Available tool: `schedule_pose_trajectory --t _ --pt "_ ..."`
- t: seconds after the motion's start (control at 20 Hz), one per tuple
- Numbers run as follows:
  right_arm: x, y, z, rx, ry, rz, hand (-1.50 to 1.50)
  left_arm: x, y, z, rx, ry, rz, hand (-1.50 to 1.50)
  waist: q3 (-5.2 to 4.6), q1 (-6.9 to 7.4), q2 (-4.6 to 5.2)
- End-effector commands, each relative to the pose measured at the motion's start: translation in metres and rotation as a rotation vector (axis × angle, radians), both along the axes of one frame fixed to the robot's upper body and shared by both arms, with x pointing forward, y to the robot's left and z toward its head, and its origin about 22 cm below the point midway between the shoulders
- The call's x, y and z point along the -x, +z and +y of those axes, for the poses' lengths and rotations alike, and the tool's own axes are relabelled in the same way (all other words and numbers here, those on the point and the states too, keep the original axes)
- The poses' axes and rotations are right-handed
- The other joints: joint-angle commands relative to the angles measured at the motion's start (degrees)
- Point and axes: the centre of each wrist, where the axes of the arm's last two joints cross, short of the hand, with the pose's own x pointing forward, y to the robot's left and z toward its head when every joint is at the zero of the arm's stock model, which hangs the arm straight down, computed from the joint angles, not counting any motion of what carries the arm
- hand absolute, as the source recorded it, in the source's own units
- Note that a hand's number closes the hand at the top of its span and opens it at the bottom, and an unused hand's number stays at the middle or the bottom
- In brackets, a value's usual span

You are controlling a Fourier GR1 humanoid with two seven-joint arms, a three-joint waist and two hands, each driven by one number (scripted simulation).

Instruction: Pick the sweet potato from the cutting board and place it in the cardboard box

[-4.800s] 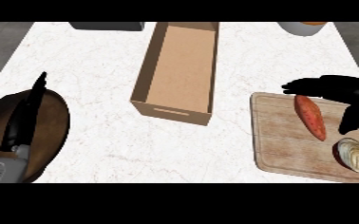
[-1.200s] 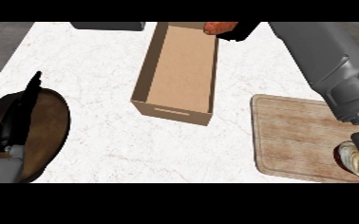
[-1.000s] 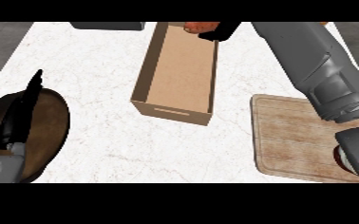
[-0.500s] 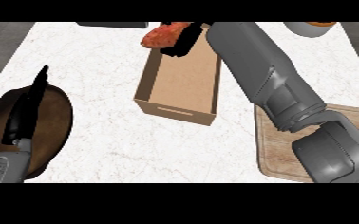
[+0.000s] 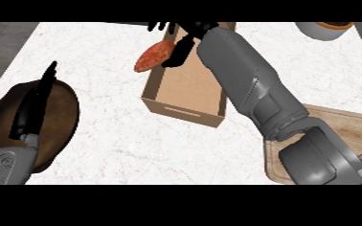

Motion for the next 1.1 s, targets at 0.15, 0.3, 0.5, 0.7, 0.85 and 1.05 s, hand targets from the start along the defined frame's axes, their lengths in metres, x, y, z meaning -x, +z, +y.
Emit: schedule_pose_trajectory --t 0.15,0.3,0.5,0.7,0.85,1.05 --pt "0.003 -0.021 -0.006 -0.07 0.006 0.056 -1.5 0.004 0.003 0.013 -0.003 -0.001 0.0 0.0 0.04 0.81 -0.02" --pt "0.002 -0.002 0.003 -0.167 -0.004 0.019 -1.5 -0.002 -0.001 -0.007 0.009 -0.007 0.002 0.0 0.05 1.04 0.16" --pt "0.001 0.001 0.002 -0.326 -0.011 -0.004 -1.5 -0.005 0.004 -0.004 -0.003 -0.008 -0.004 0.0 0.09 0.47 0.23" --pt "-0.005 0.006 -0.017 -0.492 -0.072 0.032 -1.5 -0.002 0.006 0.0 0.008 0.005 -0.016 0.0 0.12 -0.21 0.14" --pt "-0.015 0.008 -0.055 -0.544 -0.069 0.047 -1.5 0.007 -0.008 0.003 0.003 0.02 0.007 0.0 0.09 -0.79 0.16" --pt "-0.025 0.035 -0.103 -0.586 -0.084 0.076 -1.5 0.006 -0.01 -0.013 -0.011 0.014 0.008 0.0 0.13 -0.37 0.49"
